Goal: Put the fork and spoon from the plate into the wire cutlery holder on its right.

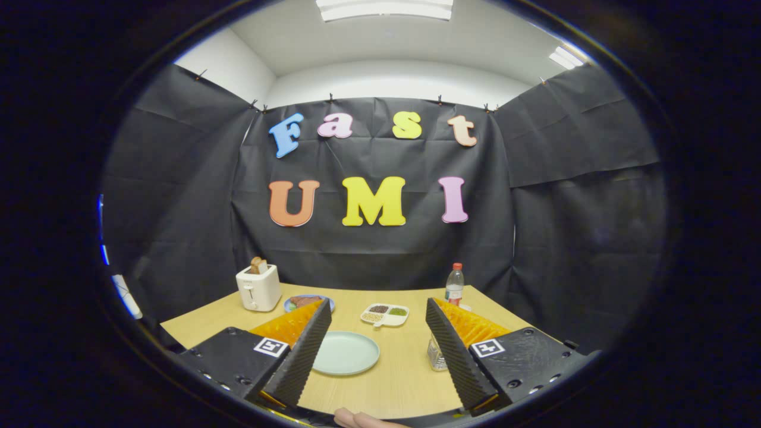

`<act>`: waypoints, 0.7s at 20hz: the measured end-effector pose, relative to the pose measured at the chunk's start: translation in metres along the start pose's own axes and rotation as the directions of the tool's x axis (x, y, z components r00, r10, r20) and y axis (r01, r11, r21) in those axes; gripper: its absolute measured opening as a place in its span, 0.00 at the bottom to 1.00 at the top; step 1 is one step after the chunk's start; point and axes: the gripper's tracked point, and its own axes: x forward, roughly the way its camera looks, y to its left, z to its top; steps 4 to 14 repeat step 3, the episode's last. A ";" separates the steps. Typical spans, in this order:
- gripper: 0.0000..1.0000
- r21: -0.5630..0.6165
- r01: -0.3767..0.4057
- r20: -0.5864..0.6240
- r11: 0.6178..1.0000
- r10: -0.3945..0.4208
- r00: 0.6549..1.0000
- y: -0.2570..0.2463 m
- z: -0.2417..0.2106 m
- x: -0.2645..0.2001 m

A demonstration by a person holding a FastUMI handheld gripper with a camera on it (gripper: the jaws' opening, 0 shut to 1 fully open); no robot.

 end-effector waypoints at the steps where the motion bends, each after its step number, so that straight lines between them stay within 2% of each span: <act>1: 0.95 0.001 0.000 0.001 1.000 0.000 1.000 0.000 0.001 0.000; 14: 0.95 0.001 -0.006 -0.002 1.000 0.006 1.000 0.001 -0.001 0.000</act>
